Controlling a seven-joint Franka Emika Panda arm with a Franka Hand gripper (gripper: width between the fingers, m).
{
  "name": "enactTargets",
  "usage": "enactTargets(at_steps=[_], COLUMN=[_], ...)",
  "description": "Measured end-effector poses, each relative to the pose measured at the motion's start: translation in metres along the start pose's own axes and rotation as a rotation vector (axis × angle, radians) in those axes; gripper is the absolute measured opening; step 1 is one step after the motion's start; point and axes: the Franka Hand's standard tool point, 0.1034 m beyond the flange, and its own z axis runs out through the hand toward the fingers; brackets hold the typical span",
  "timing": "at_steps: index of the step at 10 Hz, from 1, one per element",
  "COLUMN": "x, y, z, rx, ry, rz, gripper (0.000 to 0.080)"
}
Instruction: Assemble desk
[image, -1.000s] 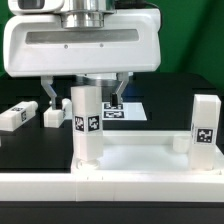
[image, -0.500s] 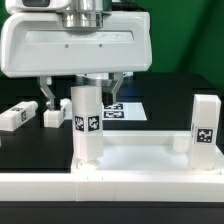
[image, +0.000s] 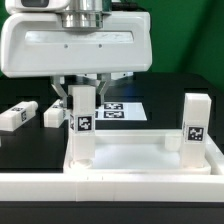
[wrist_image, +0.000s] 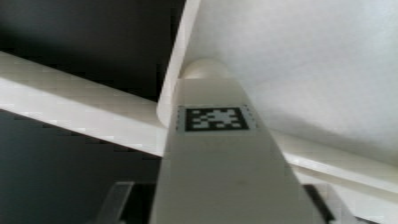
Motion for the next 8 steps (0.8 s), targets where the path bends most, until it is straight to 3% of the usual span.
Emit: enactTargets(at_steps=[1,5,8], x=[0.0000,0.0025,0.0026], y=[0.0000,-0.0074,-0.0056], z=[0.0000,0.0012,0.0020], rx=[0.000,0.014,0.008], ry=[0.000,-0.008,-0.012], rz=[0.000,0.475,0.789], gripper=[0.0291,0.0291,0.0291])
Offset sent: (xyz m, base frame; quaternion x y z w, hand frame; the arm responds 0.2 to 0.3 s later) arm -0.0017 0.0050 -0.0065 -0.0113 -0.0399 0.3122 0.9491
